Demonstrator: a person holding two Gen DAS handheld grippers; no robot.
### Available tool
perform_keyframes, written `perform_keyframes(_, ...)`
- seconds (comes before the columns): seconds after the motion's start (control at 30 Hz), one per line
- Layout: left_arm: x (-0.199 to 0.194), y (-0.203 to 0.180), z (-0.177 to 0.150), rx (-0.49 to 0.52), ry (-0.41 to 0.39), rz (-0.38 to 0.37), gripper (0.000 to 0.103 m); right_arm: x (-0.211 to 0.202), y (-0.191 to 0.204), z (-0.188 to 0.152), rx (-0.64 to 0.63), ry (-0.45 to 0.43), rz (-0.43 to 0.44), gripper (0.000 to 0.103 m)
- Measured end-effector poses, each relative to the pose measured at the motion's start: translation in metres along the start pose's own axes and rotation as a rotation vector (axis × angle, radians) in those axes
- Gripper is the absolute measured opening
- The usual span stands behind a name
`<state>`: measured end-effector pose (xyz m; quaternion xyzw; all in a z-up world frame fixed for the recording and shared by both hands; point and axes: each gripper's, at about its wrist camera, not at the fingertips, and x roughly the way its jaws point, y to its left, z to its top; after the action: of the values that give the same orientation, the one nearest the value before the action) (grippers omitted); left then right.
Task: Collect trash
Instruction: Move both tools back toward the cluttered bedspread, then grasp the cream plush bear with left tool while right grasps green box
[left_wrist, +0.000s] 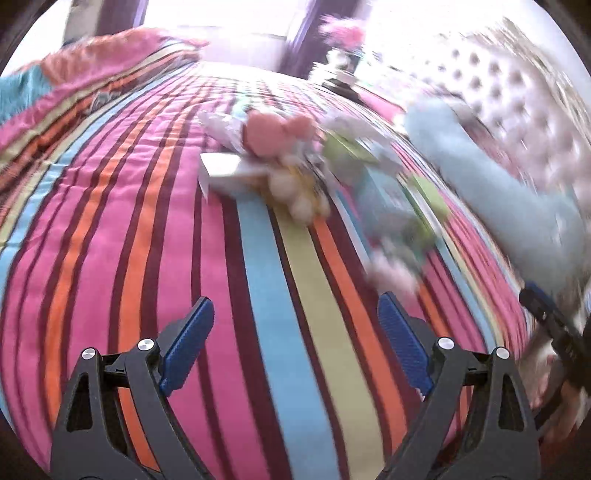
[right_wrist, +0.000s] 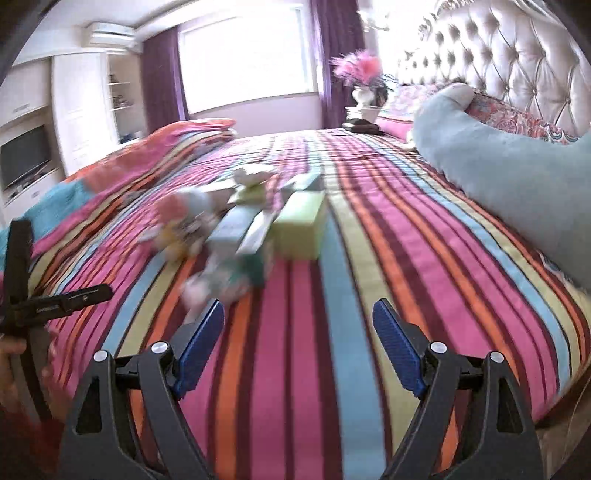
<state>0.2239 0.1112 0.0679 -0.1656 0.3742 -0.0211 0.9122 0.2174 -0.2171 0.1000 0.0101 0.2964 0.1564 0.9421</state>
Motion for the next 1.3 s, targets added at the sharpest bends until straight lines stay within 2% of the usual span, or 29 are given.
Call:
perform_keyframes(0.17,0.047,-0.002,0.042,-0.059,0.013,-0.001,0.088,0.058,0.001,0.048,-0.015,0.035,-0.033,0.079)
perform_keyframes(0.4,0.098,-0.002,0.065,-0.06,0.069,0.045,0.088,0.102,0.006,0.066,-0.032,0.083,-0.052,0.079)
perform_keyframes(0.63,0.114,-0.006,0.072,-0.1,0.057,0.07,0.088,0.13,0.009,0.074,-0.056,0.124,-0.086,0.079)
perform_keyframes(0.77,0.119,-0.009,0.072,-0.071,0.055,0.106,0.088,0.147,0.001,0.077,-0.023,0.141,-0.12,0.079)
perform_keyframes(1.0,0.121,-0.012,0.074,-0.058,0.057,0.094,0.088,0.172,-0.01,0.093,0.044,0.226,-0.093,0.079)
perform_keyframes(1.1,0.12,-0.021,0.074,-0.067,0.059,0.038,0.088,0.174,-0.011,0.097,0.029,0.251,-0.106,0.079)
perform_keyframes(1.2,0.127,-0.032,0.073,-0.046,0.063,0.076,0.088,0.175,-0.013,0.094,0.011,0.285,-0.102,0.079)
perform_keyframes(1.23,0.131,-0.035,0.073,-0.04,0.059,0.097,0.086,0.178,-0.014,0.093,0.008,0.305,-0.083,0.079)
perform_keyframes(1.3,0.133,-0.039,0.074,-0.036,0.041,0.147,0.066,0.184,-0.014,0.087,0.008,0.345,-0.028,0.079)
